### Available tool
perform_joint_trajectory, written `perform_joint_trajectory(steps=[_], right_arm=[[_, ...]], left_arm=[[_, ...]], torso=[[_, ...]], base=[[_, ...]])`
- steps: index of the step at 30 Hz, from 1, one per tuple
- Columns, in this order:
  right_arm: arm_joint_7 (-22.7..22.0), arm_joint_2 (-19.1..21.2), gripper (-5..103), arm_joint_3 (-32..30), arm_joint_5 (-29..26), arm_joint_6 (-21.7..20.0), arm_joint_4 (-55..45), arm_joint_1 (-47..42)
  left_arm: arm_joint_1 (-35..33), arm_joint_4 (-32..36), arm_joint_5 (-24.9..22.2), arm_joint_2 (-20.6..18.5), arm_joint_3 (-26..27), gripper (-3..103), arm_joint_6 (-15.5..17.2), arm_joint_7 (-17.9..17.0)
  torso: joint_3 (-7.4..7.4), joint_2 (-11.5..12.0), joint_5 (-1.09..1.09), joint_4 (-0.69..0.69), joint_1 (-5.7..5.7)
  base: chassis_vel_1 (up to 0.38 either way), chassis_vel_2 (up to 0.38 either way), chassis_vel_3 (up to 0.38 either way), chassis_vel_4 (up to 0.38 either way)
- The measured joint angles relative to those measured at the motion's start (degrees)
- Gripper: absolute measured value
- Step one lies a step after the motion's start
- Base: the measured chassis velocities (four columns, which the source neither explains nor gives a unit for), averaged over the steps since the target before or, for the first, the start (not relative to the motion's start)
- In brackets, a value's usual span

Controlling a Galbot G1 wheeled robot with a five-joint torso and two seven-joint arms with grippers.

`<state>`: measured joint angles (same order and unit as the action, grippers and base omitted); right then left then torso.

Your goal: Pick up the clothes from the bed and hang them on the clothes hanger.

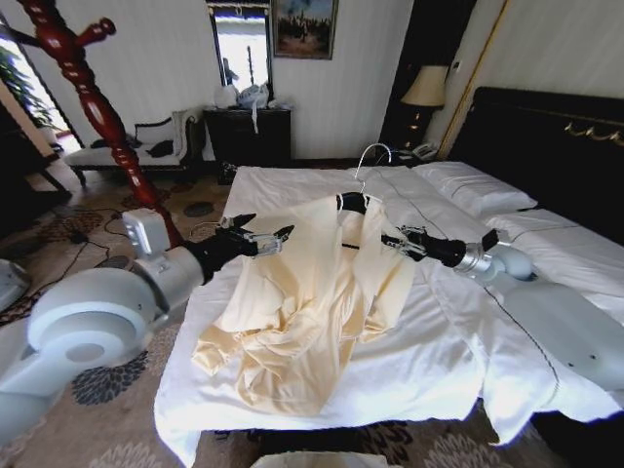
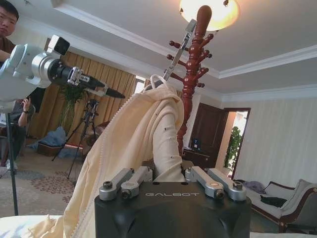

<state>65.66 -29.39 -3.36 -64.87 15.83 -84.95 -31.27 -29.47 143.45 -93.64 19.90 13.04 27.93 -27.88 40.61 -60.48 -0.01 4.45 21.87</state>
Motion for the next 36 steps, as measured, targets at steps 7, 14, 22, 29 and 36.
perform_joint_trajectory(steps=[7,14,22,29,36], right_arm=[[1.9,-0.8,23,0.0,0.9,0.8,1.3,-0.3],[7.4,-1.6,23,-0.1,1.3,2.2,4.0,0.3],[10.7,-2.1,23,0.2,-0.1,2.6,4.3,0.5],[11.9,-2.2,23,0.3,0.4,2.9,3.4,0.5],[12.0,-1.9,23,0.3,0.9,3.2,2.5,0.8]], left_arm=[[0.6,-0.3,0.6,-2.8,-0.1,100,0.5,3.0],[0.3,-3.2,-1.4,-4.2,-1.1,100,2.8,7.3],[0.1,-5.6,-3.0,-1.4,-3.8,100,3.3,12.3],[0.1,-5.2,-5.5,1.3,-6.5,100,4.3,13.4],[0.0,-4.2,-5.7,2.7,-8.7,80,4.6,13.5]], torso=[[0.00,0.0,0.00,0.01,0.01],[0.00,0.0,0.00,0.01,0.01],[0.01,0.0,0.00,0.01,0.01],[0.01,0.0,0.01,0.01,0.01],[0.01,0.0,0.01,0.01,0.01]], base=[[0.000,0.000,0.000,0.000],[0.000,0.000,0.000,0.000],[0.000,0.000,0.000,0.000],[0.000,0.000,0.000,0.000],[0.000,0.000,0.000,0.000]])
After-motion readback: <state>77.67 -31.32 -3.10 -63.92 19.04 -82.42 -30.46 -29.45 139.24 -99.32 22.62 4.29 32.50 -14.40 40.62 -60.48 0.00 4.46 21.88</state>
